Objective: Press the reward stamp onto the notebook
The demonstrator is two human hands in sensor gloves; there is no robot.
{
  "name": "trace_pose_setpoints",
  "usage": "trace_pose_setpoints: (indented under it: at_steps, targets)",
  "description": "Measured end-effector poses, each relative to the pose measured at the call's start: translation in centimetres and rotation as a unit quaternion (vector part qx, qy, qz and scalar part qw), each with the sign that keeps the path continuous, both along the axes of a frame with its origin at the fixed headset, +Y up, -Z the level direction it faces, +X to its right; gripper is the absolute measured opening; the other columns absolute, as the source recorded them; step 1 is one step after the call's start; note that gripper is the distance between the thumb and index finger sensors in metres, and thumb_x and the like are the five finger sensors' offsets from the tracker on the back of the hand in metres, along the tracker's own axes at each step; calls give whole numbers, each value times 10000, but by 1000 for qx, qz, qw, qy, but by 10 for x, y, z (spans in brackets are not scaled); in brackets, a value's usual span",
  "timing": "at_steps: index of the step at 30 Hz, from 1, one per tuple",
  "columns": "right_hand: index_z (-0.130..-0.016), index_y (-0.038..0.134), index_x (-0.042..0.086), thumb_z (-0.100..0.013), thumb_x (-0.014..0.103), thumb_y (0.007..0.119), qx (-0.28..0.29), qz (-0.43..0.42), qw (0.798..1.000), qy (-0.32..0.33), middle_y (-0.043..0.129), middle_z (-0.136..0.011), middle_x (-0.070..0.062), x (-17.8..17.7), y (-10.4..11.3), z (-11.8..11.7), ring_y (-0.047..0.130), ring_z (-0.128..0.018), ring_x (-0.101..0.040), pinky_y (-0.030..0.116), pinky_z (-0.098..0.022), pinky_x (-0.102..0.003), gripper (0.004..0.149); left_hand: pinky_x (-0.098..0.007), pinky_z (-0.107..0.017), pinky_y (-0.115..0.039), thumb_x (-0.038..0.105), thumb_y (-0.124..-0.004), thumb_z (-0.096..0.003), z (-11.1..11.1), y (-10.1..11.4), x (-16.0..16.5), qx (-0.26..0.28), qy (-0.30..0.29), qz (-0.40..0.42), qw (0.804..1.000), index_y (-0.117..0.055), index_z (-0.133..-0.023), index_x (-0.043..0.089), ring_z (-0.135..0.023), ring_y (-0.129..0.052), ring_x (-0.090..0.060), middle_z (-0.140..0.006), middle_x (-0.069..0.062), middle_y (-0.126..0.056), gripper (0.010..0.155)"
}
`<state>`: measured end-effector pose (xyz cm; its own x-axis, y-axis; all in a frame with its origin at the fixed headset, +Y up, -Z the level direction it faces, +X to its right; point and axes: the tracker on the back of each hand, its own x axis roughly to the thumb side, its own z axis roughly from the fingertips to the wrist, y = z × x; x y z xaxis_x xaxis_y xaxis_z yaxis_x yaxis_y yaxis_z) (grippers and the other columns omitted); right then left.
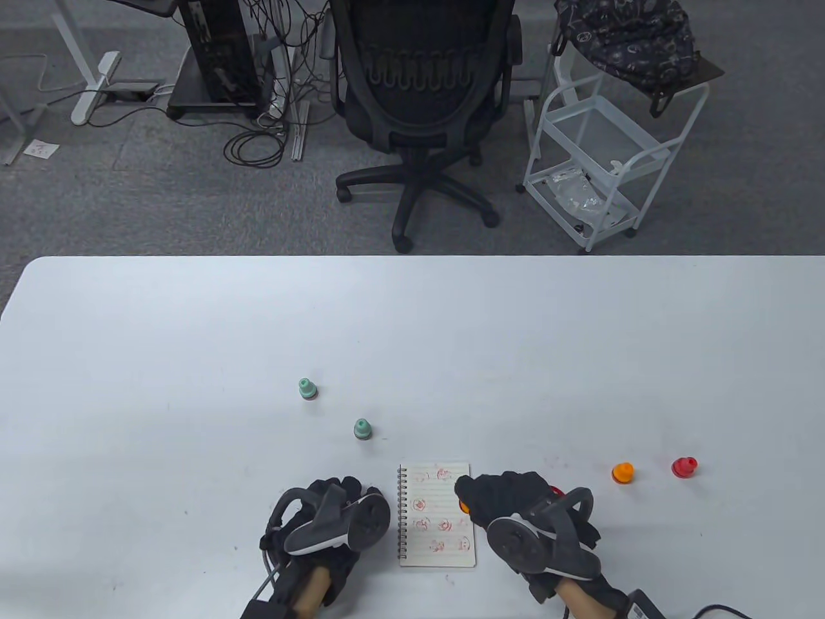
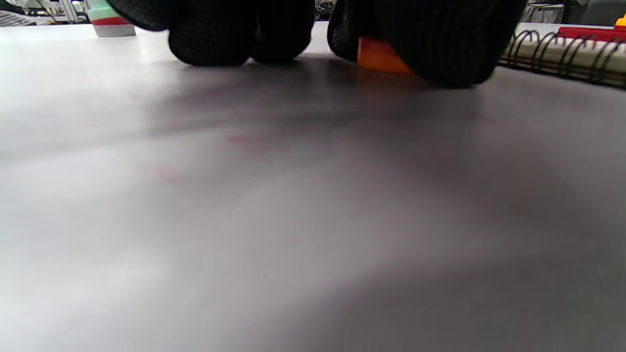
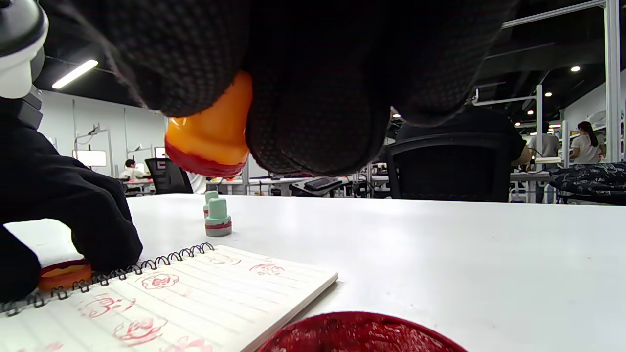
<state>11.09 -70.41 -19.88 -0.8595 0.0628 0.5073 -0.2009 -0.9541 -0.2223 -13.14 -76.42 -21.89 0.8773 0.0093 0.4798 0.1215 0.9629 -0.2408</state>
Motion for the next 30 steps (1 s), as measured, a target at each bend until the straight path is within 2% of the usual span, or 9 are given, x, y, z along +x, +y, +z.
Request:
trace_pose_setpoints:
  at_steps: [2, 5, 7, 9, 13, 17, 19, 21, 30]
  targets:
    - [-793, 853, 290, -321, 364, 839, 2, 0, 1000, 1, 992, -716, 2, 0, 0, 0, 1045, -518, -163, 862, -483, -390, 478, -678, -655, -585, 316, -824, -469, 1, 4, -3, 23, 3, 15, 1000, -605, -1038, 154, -830, -714, -519, -1015, -198, -673, 631]
    - [-791, 857, 288, -321, 364, 839, 2, -5, 1000, 1, 992, -716, 4, 0, 0, 0, 1045, -519, -162, 861, -484, -390, 476, -647, -602, -702, 249, -854, -456, 2, 13, -9, 46, 20, 90, 995, -616, -1025, 135, -782, -851, -506, -977, -137, -776, 626]
    - [-791, 856, 289, -321, 363, 839, 0, -6, 1000, 1, 993, -715, 2, 0, -1, 0, 1045, -518, -162, 861, -484, -390, 476, -596, -553, -778, 214, -884, -432, 1, 16, -12, 56, 28, 141, 988, -659, -1002, 136, -694, -952, -421, -900, -108, -852, 618]
    - [-792, 854, 289, -321, 363, 839, -5, -5, 1000, 3, 994, -714, 2, -1, -2, 0, 1045, -519, -161, 861, -484, -390, 478, -584, -549, -771, 202, -893, -430, 1, 18, -13, 42, 33, 191, 980, -665, -998, 156, -650, -949, -377, -845, -76, -863, 614]
    - [-793, 854, 287, -320, 362, 839, -6, -18, 1000, 8, 992, -716, -1, -3, 0, 2, 1045, -518, -163, 861, -483, -390, 478, -589, -570, -739, 188, -893, -431, 4, 25, -10, 55, 18, 232, 971, -667, -999, 156, -639, -920, -356, -817, -64, -856, 612]
    - [-787, 860, 286, -319, 359, 842, -15, -53, 998, 21, 992, -714, -2, -6, 3, 6, 1044, -520, -163, 860, -483, -392, 474, -594, -570, -739, 191, -893, -431, 9, 33, -5, 64, 6, 282, 957, -647, -1037, 92, -626, -923, -352, -808, -72, -858, 662]
    - [-789, 858, 285, -319, 358, 842, -18, -68, 997, 30, 991, -716, -1, -9, 5, 9, 1043, -520, -165, 860, -483, -391, 476, -595, -567, -747, 188, -889, -432, 12, 36, -2, 65, -1, 299, 952, -613, -1066, 30, -626, -931, -353, -816, -78, -862, 709]
    - [-790, 856, 286, -319, 357, 842, -18, -78, 996, 38, 990, -716, -2, -13, 6, 12, 1042, -521, -164, 859, -484, -392, 476, -589, -553, -768, 196, -885, -434, 14, 39, 1, 69, -11, 310, 948, -663, -1040, 2, -611, -950, -342, -811, -86, -874, 674]
    - [-825, 803, 272, -318, 356, 838, -26, -121, 990, 71, 974, -724, -1, -25, 10, 22, 1035, -527, -160, 855, -486, -390, 515, -573, -530, -799, 327, -918, -386, 22, 46, 8, 92, -55, 318, 942, -769, -935, -1, -523, -995, -286, -702, -27, -927, 657]
